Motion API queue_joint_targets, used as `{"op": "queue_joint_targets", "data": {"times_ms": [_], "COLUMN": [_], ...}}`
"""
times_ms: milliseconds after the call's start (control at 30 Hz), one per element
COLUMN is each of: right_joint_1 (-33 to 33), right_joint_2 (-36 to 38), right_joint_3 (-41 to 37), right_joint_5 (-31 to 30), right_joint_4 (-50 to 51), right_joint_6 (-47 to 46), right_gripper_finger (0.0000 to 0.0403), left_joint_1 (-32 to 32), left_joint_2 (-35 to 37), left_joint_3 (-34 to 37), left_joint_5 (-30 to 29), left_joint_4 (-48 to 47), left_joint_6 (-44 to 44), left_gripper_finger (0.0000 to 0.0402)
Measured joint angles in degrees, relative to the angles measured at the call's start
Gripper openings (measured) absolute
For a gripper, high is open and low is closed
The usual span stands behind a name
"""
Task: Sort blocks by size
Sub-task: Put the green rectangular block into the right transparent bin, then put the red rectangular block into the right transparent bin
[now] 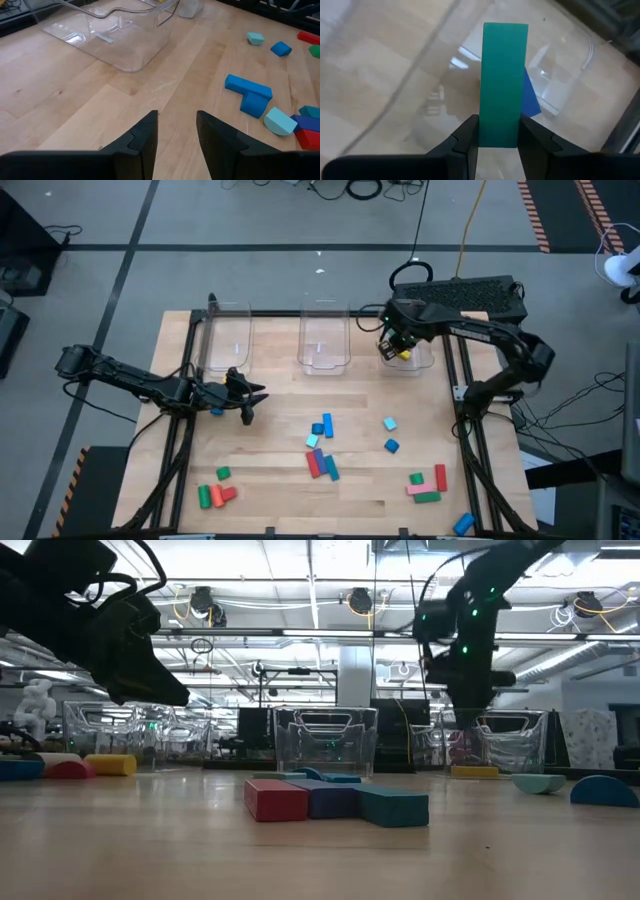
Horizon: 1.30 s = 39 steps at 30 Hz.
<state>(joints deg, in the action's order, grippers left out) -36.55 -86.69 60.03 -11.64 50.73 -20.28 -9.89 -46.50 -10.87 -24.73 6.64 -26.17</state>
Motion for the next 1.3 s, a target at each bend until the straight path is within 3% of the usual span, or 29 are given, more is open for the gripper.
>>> {"op": "queue_joint_targets", "data": {"times_ms": [233, 567, 1033, 1300], "right_joint_1": [-3.31, -3.24, -3.22, -3.04], "right_joint_2": [-6.51, -11.20, -11.05, -2.51], "right_joint_3": [0.00, -0.02, -0.02, -0.04], "right_joint_5": [0.00, 1.28, 1.18, 1.09], "right_joint_4": [0.25, 0.41, 0.61, 1.26], "right_joint_6": [3.62, 6.52, 7.50, 7.50], "right_gripper_finger": [0.0098, 0.0106, 0.0157, 0.0166], "left_joint_1": [0.00, 0.00, 0.00, 0.00], "left_joint_2": [0.00, 0.02, 0.00, 0.02], "left_joint_3": [0.00, -0.02, -0.02, -0.02], "left_joint_5": [0.00, 0.00, -0.04, -0.03], "left_joint_4": [-0.12, -2.89, -2.89, -2.85], "left_joint_6": [0.04, -0.33, -0.37, -1.39], "left_gripper_finger": [0.0136, 0.0136, 0.0136, 0.0136]}}
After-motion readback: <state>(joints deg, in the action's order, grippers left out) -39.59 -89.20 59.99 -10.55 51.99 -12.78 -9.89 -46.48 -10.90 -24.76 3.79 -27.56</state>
